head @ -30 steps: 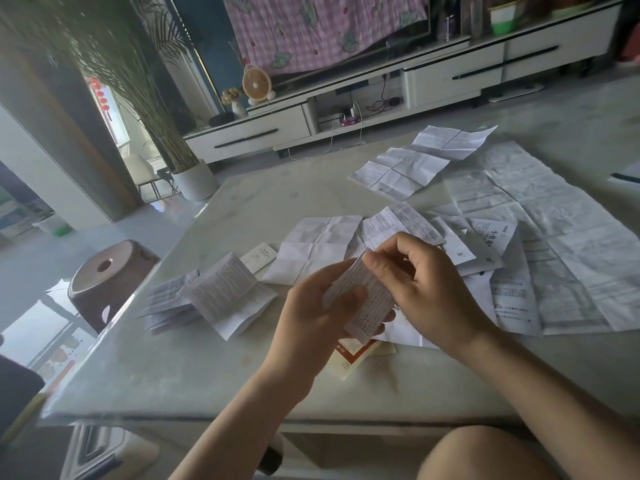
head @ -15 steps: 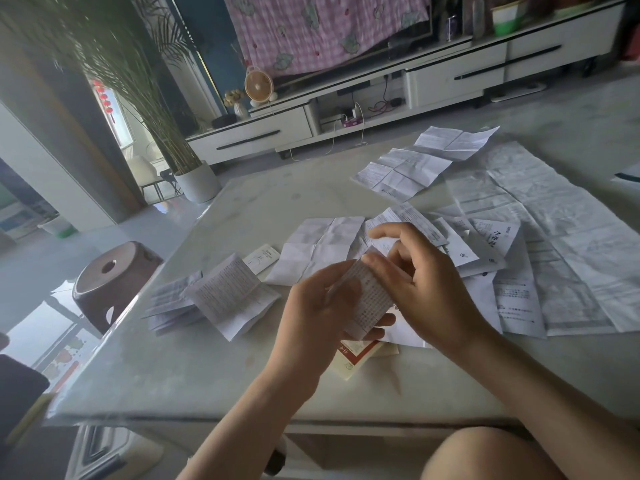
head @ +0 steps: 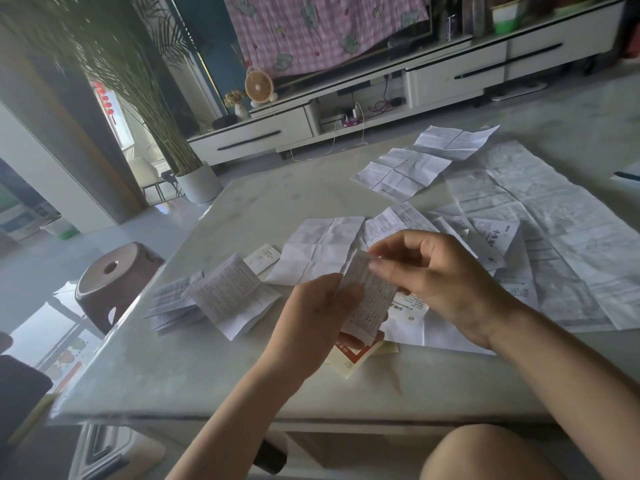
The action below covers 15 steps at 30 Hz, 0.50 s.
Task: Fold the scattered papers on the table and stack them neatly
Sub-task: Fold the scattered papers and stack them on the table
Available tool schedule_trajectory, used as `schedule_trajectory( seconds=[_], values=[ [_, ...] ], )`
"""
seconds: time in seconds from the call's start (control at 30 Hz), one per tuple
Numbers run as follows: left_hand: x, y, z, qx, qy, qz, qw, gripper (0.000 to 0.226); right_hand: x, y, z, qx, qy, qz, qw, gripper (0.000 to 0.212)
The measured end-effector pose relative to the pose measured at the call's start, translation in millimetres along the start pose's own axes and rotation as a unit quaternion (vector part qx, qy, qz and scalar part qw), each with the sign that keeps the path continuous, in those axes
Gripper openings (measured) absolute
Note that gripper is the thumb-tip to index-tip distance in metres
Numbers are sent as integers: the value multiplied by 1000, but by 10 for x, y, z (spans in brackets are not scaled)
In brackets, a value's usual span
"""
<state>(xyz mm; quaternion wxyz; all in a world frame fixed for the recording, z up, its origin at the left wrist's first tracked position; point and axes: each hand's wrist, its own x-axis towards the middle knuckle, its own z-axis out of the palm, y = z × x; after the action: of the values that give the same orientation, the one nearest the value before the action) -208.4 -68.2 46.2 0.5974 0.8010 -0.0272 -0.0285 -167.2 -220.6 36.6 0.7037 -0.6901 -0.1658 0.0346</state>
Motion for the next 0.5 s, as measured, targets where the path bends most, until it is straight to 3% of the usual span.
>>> schedule_trajectory(
  seconds=[0.1,0.37,0.5],
  values=[
    [-12,-1,45,-30,22,11,999,22,-15,-3,9,68,-42,81,994,21],
    [-30,-15,86,-33,54,55,996,20,-29,-82,-37,116,-88,101,984,40],
    [-21,-52,122,-21,94,79,992,22,-19,-60,-36,90,-37,96,991,32]
  ],
)
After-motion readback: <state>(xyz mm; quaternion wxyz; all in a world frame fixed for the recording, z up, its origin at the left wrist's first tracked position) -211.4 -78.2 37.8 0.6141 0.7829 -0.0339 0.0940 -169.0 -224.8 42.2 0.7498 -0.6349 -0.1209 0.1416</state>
